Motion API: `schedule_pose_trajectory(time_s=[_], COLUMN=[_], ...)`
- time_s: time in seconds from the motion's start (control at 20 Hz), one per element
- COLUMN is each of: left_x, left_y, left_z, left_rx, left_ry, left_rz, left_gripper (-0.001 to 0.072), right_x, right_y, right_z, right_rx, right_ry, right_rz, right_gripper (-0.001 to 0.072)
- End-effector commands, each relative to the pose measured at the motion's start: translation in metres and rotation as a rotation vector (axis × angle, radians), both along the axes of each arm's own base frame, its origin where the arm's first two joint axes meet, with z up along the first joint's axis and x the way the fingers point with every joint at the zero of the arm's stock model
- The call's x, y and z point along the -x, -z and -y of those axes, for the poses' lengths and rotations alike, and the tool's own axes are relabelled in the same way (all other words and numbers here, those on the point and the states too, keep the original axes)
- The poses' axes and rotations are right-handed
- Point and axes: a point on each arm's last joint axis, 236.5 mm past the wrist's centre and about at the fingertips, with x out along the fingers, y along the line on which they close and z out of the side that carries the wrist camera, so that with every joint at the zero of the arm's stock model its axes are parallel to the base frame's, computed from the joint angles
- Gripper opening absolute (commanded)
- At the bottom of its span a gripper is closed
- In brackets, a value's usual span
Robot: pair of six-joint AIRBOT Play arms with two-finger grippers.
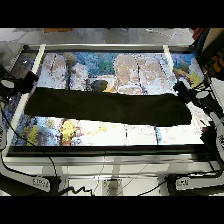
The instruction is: Fold the clothes and pants, and hang the long-sleeved shirts on hangers.
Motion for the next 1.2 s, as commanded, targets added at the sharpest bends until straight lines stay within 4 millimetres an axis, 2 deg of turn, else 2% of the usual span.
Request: schedule_pose_trajectory(time_s=[0.0,0.15,0.2,0.25,0.3,0.5,0.6,0.75,0.85,0.95,1.15], left_x=[0.0,0.02,0.032,0.049,0.066,0.147,0.184,0.223,0.218,0.197,0.169], left_y=[-0.018,-0.037,-0.036,-0.033,-0.029,-0.016,0.001,0.052,0.08,0.093,0.102], left_z=[0.001,-0.004,-0.007,-0.01,-0.014,-0.033,-0.041,-0.028,-0.018,-0.018,-0.046], left_rx=[-0.05,-0.055,-0.048,-0.026,-0.016,-0.058,-0.041,0.079,0.16,0.223,0.305], left_ry=[0.029,0.057,0.074,0.094,0.111,0.205,0.199,0.165,0.099,-0.013,-0.273], left_rz=[0.031,0.001,-0.04,-0.095,-0.152,-0.409,-0.52,-0.607,-0.555,-0.426,-0.221], left_gripper=[0.0715,0.0711,0.0669,0.056,0.0497,0.0493,0.0492,0.0492,0.0492,0.0492,0.0492], right_x=[0.001,0.012,0.017,0.022,0.027,0.048,0.05,0.05,0.05,0.049,0.029], right_y=[0.007,0.014,0.018,0.022,0.025,0.035,0.036,0.035,0.036,0.032,0.002], right_z=[-0.007,-0.018,-0.023,-0.029,-0.035,-0.057,-0.063,-0.073,-0.085,-0.098,-0.121], right_rx=[0.016,0.01,0.01,0.025,0.044,0.102,0.104,0.1,0.129,0.151,0.189], right_ry=[-0.043,-0.098,-0.129,-0.183,-0.238,-0.456,-0.484,-0.505,-0.562,-0.618,-0.673], right_rz=[-0.03,-0.083,-0.108,-0.131,-0.148,-0.206,-0.211,-0.208,-0.201,-0.193,-0.126], right_gripper=[0.0518,0.0518,0.0518,0.0518,0.0518,0.0518,0.0519,0.0518,0.0518,0.0518,0.0519])
